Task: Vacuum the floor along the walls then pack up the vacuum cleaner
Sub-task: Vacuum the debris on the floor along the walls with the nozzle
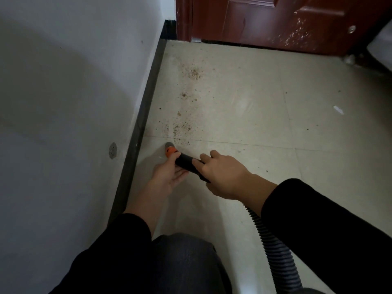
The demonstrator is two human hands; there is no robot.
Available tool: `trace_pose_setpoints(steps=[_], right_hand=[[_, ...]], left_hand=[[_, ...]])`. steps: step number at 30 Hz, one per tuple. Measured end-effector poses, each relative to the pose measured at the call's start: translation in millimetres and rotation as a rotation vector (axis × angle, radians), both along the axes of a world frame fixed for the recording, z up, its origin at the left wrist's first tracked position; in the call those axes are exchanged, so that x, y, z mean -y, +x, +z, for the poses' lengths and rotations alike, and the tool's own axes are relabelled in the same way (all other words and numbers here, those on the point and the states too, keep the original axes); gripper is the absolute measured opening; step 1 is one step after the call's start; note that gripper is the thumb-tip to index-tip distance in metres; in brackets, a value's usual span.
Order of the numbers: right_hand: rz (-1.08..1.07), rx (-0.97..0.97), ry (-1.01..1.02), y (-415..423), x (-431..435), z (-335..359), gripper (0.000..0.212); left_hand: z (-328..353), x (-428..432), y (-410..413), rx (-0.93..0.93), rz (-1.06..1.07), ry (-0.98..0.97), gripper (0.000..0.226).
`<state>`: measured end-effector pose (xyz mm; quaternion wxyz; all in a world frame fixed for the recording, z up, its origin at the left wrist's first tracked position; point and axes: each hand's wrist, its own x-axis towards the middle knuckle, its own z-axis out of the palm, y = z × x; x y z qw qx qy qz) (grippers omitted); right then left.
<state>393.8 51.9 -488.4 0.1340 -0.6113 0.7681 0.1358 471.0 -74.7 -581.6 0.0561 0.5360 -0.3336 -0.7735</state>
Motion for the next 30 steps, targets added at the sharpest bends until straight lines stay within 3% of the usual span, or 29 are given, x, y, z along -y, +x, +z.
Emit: trace_pose_setpoints(steps=[15, 26, 30], right_hand=[[-0.089, -0.014, 0.017, -13, -30, 2, 0.048], [-0.220, -0.017, 0.019, -22, -55, 2, 0.048], [-0.276, -0.017, 0.023, -28, -65, 0, 0.048]], left_hand=[[5, -21, -23, 0.005, -0.121, 0.018, 0.020], [12, -35, -49, 0.011, -0.290, 0.036, 0.033], [13, -42, -65, 0.024, -0.335, 0.030, 0.025]])
